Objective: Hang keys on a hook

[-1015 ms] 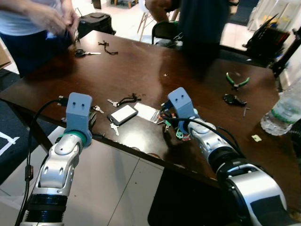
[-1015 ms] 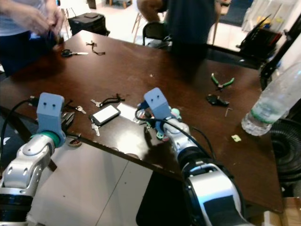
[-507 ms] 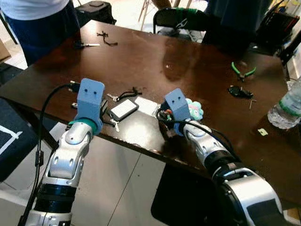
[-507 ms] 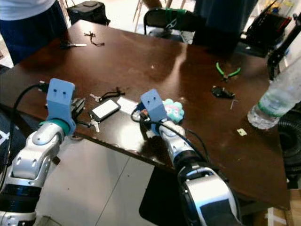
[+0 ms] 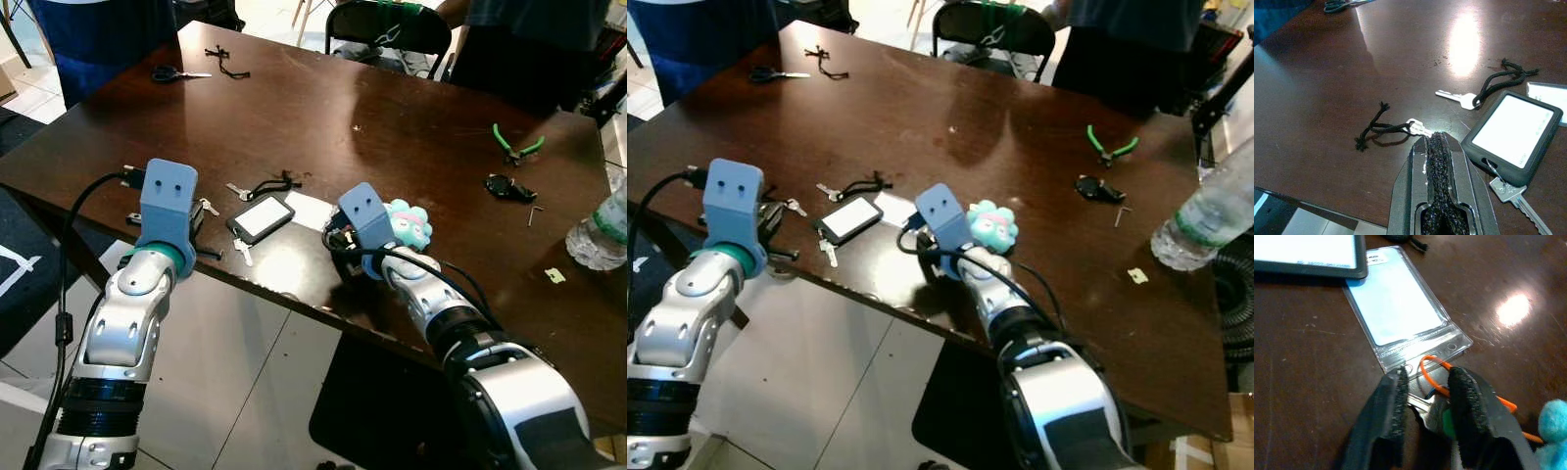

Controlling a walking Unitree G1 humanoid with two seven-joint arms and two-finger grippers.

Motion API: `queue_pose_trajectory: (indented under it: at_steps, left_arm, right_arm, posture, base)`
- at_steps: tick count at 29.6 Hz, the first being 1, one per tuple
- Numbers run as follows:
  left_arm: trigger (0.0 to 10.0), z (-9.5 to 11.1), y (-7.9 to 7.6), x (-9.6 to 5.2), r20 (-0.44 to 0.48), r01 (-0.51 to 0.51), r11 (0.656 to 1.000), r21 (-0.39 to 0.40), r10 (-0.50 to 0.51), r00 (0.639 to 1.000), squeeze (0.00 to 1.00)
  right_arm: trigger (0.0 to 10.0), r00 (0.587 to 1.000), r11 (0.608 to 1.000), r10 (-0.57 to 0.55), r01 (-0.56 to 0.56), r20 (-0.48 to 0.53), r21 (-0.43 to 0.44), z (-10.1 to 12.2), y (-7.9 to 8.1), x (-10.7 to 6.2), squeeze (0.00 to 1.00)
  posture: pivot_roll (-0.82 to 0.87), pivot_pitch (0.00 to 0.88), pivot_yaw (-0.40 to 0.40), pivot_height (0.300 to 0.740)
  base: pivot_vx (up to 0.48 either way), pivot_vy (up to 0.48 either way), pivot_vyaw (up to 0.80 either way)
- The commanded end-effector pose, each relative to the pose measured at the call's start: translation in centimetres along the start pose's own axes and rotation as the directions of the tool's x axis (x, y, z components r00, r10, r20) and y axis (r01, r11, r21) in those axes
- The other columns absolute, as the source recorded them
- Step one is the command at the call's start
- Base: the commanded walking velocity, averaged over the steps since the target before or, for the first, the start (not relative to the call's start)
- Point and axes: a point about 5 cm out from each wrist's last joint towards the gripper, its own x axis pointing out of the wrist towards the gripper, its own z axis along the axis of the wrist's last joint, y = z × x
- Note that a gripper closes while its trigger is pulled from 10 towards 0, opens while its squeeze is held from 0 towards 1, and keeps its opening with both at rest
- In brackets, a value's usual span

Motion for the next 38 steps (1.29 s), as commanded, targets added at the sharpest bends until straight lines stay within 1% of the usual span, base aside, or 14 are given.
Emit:
queue_pose_trajectory:
  at_steps: [1,19,22,23,25,26,27,28,30,33,35,36,37,38]
  left_arm:
    - [10.0,-0.6,-0.2,-0.3,-0.025,0.0,1.0,-0.001,0.0,1.0,0.0]
    - [10.0,-0.5,-0.2,-0.1,-0.024,0.001,1.0,0.0,-0.001,1.0,0.0]
    - [10.0,-0.1,0.0,-0.1,-0.007,-0.005,1.0,-0.003,0.005,1.0,0.0]
    - [10.0,-0.1,0.0,-0.1,-0.007,-0.005,1.0,-0.003,0.005,1.0,0.0]
    - [10.0,0.2,0.0,-0.1,0.009,-0.004,1.0,-0.012,0.004,1.0,0.0]
    - [10.0,0.2,0.0,-0.1,0.009,-0.004,1.0,-0.012,0.004,1.0,0.0]
    - [10.0,0.8,0.0,-0.2,0.029,0.0,1.0,-0.024,0.001,1.0,0.0]
    - [10.0,1.4,0.0,-0.2,0.05,0.005,0.999,-0.033,-0.004,0.999,0.0]
    - [10.0,2.2,-0.1,-0.4,0.08,0.019,0.999,-0.037,-0.016,0.997,0.0]
    - [10.0,2.5,-0.1,-0.5,0.089,0.025,0.999,-0.033,-0.022,0.996,0.0]
    - [10.0,2.7,-0.1,-0.5,0.097,0.031,0.999,-0.025,-0.029,0.995,0.0]
    - [10.0,2.9,-0.2,-0.5,0.1,0.037,0.999,-0.02,-0.035,0.994,0.0]
    - [10.0,2.9,-0.2,-0.5,0.1,0.037,0.999,-0.02,-0.035,0.994,0.0]
    - [10.0,2.8,-0.2,-0.5,0.1,0.04,0.999,-0.017,-0.038,0.994,0.0]
  right_arm:
    - [0.0,0.996,1.0,0.016,-0.018,-0.086,-0.024,-1.8,0.5,-0.2,0.0]
    - [0.0,0.997,0.999,-0.03,0.029,-0.064,-0.015,-1.4,-0.3,-0.3,0.0]
    - [0.0,0.974,0.98,-0.063,0.019,0.218,0.196,3.5,-2.1,-0.3,0.0]
    - [0.0,0.974,0.98,-0.063,0.019,0.218,0.196,3.5,-2.1,-0.3,0.0]
    - [0.0,0.923,0.948,-0.091,-0.034,0.373,0.316,6.0,-2.9,-0.8,0.0]
    - [0.0,0.923,0.948,-0.091,-0.034,0.373,0.316,6.0,-2.9,-0.8,0.0]
    - [2.7,0.885,0.929,-0.112,-0.069,0.452,0.365,7.1,-3.4,-1.4,0.0]
    - [10.0,0.856,0.915,-0.13,-0.091,0.5,0.393,7.7,-3.6,-2.0,0.0]
    - [10.0,0.829,0.913,-0.153,-0.09,0.539,0.398,7.9,-3.7,-2.9,0.0]
    - [10.0,0.831,0.922,-0.152,-0.077,0.536,0.38,7.6,-3.5,-3.2,0.0]
    - [10.0,0.841,0.932,-0.142,-0.064,0.522,0.356,7.0,-3.2,-3.3,0.0]
    - [10.0,0.88,0.954,-0.109,-0.038,0.463,0.298,5.8,-2.7,-2.9,0.0]
    - [10.0,0.88,0.954,-0.109,-0.038,0.463,0.298,5.8,-2.7,-2.9,0.0]
    - [10.0,0.932,0.969,-0.062,-0.029,0.358,0.244,3.9,-2.2,-2.2,0.56]
  posture:
    - [0.02,0.175,0.037,0.74]
    - [0.02,0.135,0.042,0.74]
    - [0.02,0.107,0.045,0.74]
    - [0.02,0.107,0.045,0.74]
    - [0.01,0.093,0.048,0.74]
    - [0.01,0.093,0.048,0.74]
    - [0.0,0.085,0.052,0.74]
    - [-0.01,0.075,0.059,0.74]
    - [-0.01,0.072,0.063,0.74]
    - [-0.01,0.069,0.068,0.74]
    - [-0.02,0.066,0.075,0.74]
    - [-0.02,0.069,0.078,0.74]
    - [-0.02,0.069,0.078,0.74]
    - [-0.02,0.07,0.077,0.74]
  base:
    - [0.0,0.0,0.0]
    - [0.0,0.0,0.0]
    - [0.0,0.0,0.0]
    - [0.0,0.0,0.0]
    - [0.0,0.0,0.0]
    - [0.0,0.0,0.0]
    - [0.0,0.0,0.0]
    - [0.0,0.0,0.0]
    - [0.0,0.0,0.0]
    - [0.0,0.0,0.0]
    - [0.0,0.0,0.0]
    - [0.0,0.0,0.0]
    - [0.0,0.0,0.0]
    - [0.0,0.0,0.0]
